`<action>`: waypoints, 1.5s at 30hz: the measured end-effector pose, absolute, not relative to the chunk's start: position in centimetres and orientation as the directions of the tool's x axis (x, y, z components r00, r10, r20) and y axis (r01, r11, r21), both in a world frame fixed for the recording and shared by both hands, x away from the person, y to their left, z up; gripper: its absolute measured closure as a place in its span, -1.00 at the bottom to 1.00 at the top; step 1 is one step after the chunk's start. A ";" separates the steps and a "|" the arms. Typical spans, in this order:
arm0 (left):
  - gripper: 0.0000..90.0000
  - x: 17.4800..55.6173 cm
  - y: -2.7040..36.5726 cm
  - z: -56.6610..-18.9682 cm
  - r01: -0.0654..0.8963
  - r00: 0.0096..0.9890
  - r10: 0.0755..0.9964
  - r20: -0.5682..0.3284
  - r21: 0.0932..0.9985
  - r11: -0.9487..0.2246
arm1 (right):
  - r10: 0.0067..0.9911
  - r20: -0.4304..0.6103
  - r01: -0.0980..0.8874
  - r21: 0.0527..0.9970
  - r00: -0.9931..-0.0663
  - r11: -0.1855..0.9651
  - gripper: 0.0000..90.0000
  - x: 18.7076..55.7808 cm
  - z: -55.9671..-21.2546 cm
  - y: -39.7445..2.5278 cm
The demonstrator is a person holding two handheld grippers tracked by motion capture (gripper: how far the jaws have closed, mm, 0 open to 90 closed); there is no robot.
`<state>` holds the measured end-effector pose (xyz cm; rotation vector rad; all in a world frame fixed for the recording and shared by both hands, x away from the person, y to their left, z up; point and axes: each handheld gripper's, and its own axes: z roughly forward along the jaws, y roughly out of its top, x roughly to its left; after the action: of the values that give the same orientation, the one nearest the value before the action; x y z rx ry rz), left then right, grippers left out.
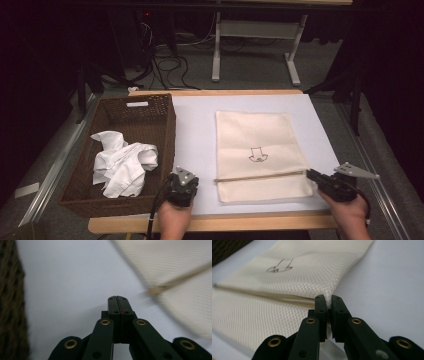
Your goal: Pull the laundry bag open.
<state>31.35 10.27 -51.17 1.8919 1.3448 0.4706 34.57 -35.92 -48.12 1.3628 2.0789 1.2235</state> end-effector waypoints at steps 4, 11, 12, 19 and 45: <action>1.00 30.7 6.8 -51.2 0.573 0.532 0.844 -0.068 0.763 -0.299 | 0.878 0.176 0.563 0.818 -0.446 0.122 0.91 34.6 -48.1 -36.8; 1.00 30.9 4.9 -51.3 0.553 0.556 0.826 -0.095 0.783 -0.283 | 0.865 0.183 0.574 0.807 -0.468 0.140 0.91 34.8 -48.5 -36.1; 1.00 31.0 5.0 -51.3 0.553 0.550 0.830 -0.096 0.786 -0.276 | 0.864 0.184 0.576 0.805 -0.469 0.141 0.91 34.8 -48.5 -36.1; 1.00 30.6 5.6 -51.3 0.549 0.542 0.835 -0.097 0.793 -0.264 | 0.836 0.196 0.595 0.783 -0.512 0.181 0.89 34.4 -48.8 -35.4; 0.24 30.8 7.4 -51.8 0.580 0.467 0.880 -0.083 0.780 -0.234 | 0.873 0.097 0.541 0.815 -0.479 0.206 0.04 38.7 -48.2 -33.1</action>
<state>30.76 7.43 -51.81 1.9353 1.2177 0.4873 38.69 -33.09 -48.23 1.3168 2.1015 1.1719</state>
